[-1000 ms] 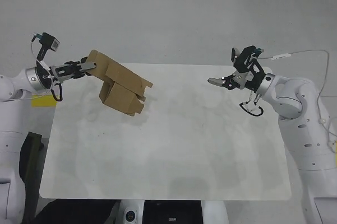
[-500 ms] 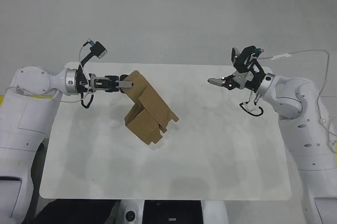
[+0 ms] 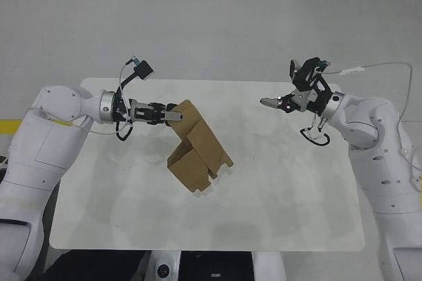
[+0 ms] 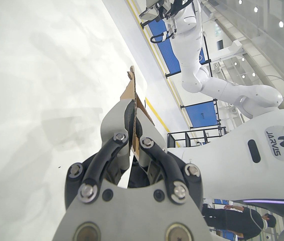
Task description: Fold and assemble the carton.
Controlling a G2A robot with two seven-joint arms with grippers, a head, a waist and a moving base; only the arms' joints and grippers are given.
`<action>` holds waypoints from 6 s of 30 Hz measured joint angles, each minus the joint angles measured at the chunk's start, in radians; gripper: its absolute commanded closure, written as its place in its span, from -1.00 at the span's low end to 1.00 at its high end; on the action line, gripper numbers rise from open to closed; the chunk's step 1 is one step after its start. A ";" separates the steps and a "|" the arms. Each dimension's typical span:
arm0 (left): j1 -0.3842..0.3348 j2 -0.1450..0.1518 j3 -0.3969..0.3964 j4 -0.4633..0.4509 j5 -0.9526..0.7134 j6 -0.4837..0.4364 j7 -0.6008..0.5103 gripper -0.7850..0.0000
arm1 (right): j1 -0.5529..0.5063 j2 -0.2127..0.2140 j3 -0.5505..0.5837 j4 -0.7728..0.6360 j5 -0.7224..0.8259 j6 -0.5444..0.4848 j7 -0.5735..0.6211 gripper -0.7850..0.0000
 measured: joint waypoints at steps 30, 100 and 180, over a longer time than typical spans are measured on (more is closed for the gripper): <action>-0.059 -0.025 0.141 -0.046 0.032 0.036 -0.036 1.00 | 0.133 -0.012 -0.259 0.233 0.917 -0.050 0.639 -1.00; -0.215 0.020 0.500 0.056 -0.069 -0.302 0.302 -1.00 | 0.450 0.039 -1.033 0.448 1.781 -0.214 0.469 1.00; -0.229 0.043 0.569 -0.037 -0.291 0.179 -0.179 1.00 | 0.213 0.134 -0.666 0.242 1.732 0.194 0.878 1.00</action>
